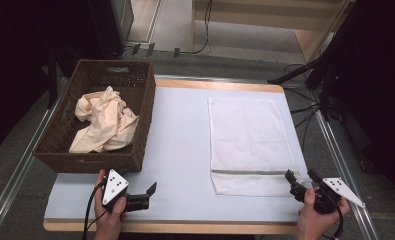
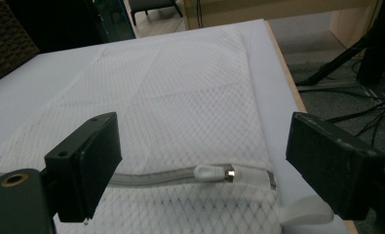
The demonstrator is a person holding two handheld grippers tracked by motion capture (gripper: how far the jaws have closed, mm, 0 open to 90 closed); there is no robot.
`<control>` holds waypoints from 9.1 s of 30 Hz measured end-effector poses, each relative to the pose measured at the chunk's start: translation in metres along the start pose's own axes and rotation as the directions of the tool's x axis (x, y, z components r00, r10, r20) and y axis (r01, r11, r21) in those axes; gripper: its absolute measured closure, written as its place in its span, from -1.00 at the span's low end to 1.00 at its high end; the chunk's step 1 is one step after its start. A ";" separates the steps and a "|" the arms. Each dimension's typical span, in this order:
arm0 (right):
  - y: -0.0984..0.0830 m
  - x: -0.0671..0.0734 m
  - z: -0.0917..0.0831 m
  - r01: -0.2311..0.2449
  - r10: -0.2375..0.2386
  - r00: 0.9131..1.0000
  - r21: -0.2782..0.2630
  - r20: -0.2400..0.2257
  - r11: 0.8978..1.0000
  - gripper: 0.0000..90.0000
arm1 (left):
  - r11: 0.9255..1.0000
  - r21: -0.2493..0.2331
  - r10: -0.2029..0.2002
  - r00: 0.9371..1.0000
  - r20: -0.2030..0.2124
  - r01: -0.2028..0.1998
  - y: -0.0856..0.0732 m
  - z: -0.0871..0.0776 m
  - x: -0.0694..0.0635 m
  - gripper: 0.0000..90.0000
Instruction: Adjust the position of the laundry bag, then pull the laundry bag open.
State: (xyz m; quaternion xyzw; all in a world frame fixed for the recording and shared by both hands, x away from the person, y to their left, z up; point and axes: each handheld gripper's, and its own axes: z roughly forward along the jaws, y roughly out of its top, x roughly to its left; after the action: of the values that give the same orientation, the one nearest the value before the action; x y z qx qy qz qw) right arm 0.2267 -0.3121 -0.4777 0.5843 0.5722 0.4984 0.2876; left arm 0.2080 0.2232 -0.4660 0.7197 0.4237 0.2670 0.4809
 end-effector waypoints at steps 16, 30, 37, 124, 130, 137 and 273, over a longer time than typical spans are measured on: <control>0.012 0.004 0.009 -0.005 0.006 0.999 0.035 -0.032 0.999 -0.70 | 0.997 -0.057 0.048 0.999 0.020 -0.047 0.034 0.052 -0.070 -1.00; 0.006 -0.022 -0.002 -0.044 0.045 0.999 0.099 -0.001 0.994 -0.58 | 0.993 0.109 0.048 0.998 0.045 -0.053 0.077 0.168 -0.083 -0.66; -0.001 -0.024 0.004 -0.055 0.040 0.996 0.207 0.076 0.977 -0.24 | 0.976 0.213 -0.052 0.999 0.011 0.048 0.087 0.207 -0.068 -0.51; -0.032 0.097 0.023 0.183 -0.124 0.974 0.342 -0.187 0.922 0.98 | 0.944 0.300 -0.082 0.977 -0.197 0.139 0.066 0.159 -0.008 0.95; -0.028 0.089 0.020 0.145 -0.090 0.981 0.341 -0.171 0.929 0.17 | 0.970 0.202 -0.108 0.985 -0.136 0.134 0.076 0.142 -0.014 0.28; -0.025 0.086 0.025 0.128 -0.066 0.980 0.340 -0.187 0.932 -0.25 | 0.987 0.155 -0.058 0.997 0.050 0.049 0.082 0.124 -0.050 0.09; -0.021 0.110 0.024 0.287 -0.228 0.931 0.185 -0.285 0.940 0.97 | 0.916 0.385 -0.302 0.824 0.479 0.112 0.052 0.164 -0.140 0.95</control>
State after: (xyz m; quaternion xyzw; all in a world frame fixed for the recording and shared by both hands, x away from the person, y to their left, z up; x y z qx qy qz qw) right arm 0.2234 -0.1975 -0.4765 0.4622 0.7293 0.4606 0.2058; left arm 0.2867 0.0158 -0.4795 0.7858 0.3909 -0.0734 0.4736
